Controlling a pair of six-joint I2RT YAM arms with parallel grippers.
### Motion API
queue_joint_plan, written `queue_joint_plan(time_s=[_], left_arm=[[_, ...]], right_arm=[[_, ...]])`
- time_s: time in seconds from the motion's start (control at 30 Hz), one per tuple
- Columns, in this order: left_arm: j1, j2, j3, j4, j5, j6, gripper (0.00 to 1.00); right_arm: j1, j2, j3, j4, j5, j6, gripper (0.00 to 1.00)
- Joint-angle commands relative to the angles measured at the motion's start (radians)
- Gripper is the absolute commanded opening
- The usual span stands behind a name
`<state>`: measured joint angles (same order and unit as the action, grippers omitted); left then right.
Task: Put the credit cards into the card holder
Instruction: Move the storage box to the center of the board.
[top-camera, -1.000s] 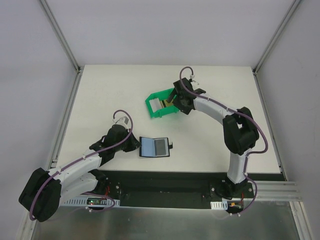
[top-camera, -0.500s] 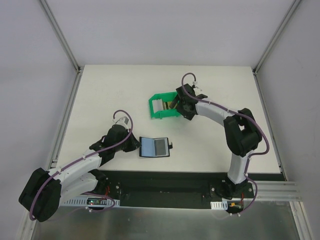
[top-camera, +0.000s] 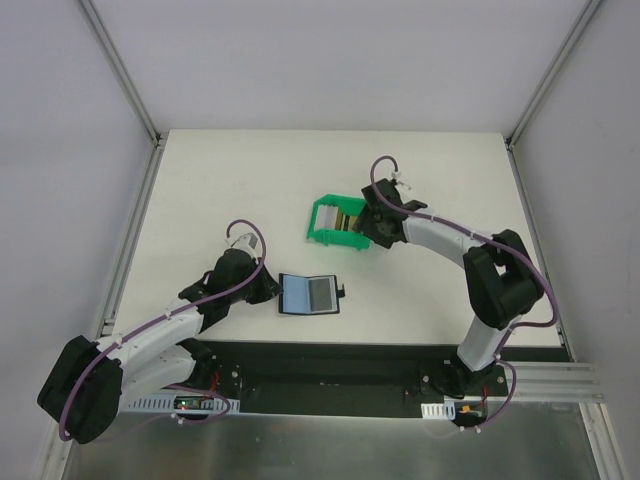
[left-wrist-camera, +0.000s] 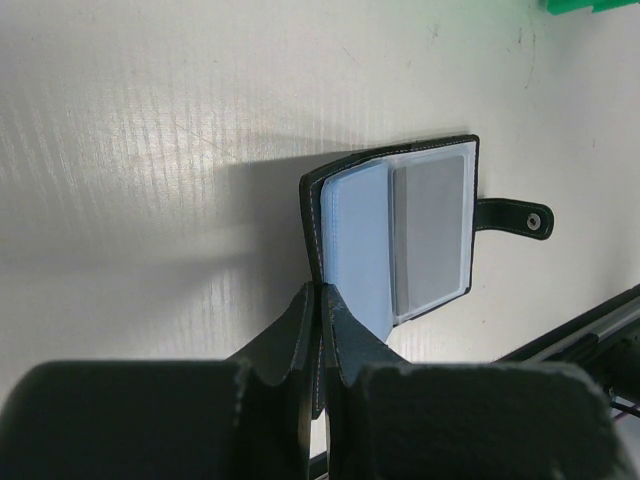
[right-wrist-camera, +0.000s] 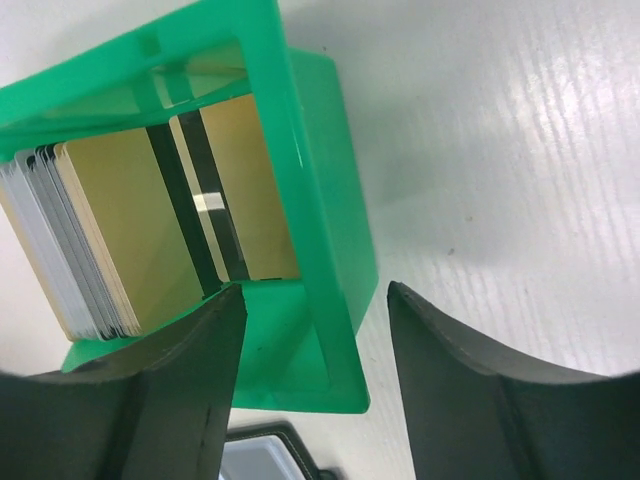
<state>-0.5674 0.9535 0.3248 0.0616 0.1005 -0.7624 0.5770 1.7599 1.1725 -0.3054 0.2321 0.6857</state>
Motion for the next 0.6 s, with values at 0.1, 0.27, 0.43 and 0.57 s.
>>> queue_joint_plan(time_s=[0.1,0.27,0.43,0.57], left_arm=[[0.014,-0.002,0.033,0.000,0.013,0.023,0.00],[0.014,-0.010,0.028,0.000,0.016,0.020,0.00],[0.014,-0.013,0.026,-0.002,0.018,0.020,0.00],[0.014,-0.013,0.028,0.000,0.019,0.023,0.00]], right_arm=[[-0.005,-0.094,-0.040,-0.021,0.024,-0.109,0.50],[-0.006,-0.103,-0.043,-0.034,0.030,-0.181,0.45],[-0.006,-0.091,-0.028,-0.049,0.035,-0.256,0.35],[-0.008,-0.076,-0.010,-0.067,0.039,-0.319,0.33]])
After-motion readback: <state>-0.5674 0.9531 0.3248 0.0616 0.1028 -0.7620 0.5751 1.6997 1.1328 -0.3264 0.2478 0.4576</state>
